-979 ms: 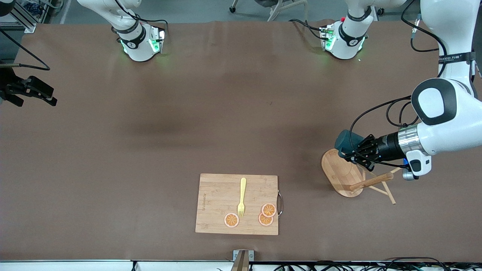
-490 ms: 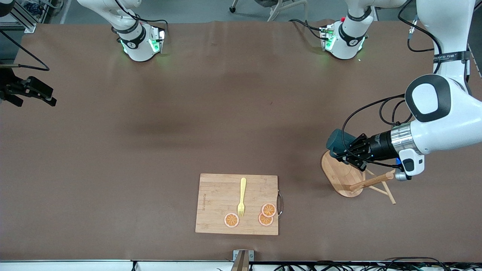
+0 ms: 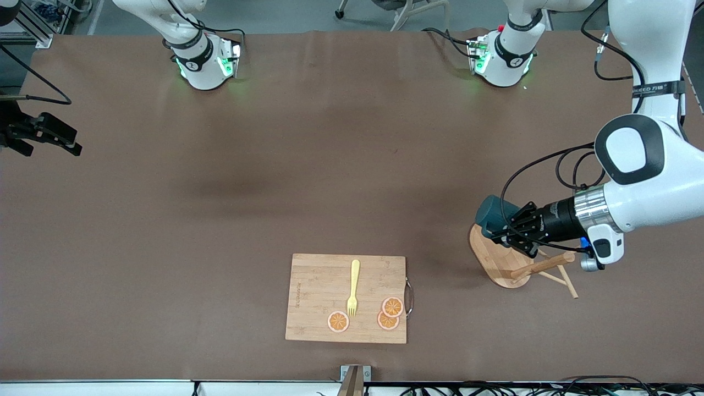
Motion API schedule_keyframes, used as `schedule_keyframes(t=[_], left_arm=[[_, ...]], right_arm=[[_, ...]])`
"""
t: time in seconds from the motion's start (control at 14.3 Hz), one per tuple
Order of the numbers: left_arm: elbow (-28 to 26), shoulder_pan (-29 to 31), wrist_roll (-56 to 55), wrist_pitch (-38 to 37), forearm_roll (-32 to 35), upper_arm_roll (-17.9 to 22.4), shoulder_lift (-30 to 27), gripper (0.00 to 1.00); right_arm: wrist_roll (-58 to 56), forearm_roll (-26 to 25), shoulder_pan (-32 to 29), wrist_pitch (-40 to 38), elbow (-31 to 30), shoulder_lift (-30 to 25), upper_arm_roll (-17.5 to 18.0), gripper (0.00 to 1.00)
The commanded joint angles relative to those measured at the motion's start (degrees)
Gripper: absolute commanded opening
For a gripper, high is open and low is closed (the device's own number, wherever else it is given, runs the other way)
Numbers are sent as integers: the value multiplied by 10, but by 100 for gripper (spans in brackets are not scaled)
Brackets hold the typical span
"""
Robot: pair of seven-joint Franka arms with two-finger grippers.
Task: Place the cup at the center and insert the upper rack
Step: 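Lower the mug so its handle hooks over a tree peg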
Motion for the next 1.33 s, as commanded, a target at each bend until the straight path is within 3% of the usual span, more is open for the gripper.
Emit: schedule_keyframes(t=[0.0, 1.26], left_arm=[[30, 5, -5, 8, -11, 0, 22, 1], [32, 55, 8, 21, -3, 5, 44, 2]], right_arm=[[5, 1, -6, -2, -3, -3, 4, 100], [6, 5, -2, -5, 8, -3, 6, 100]])
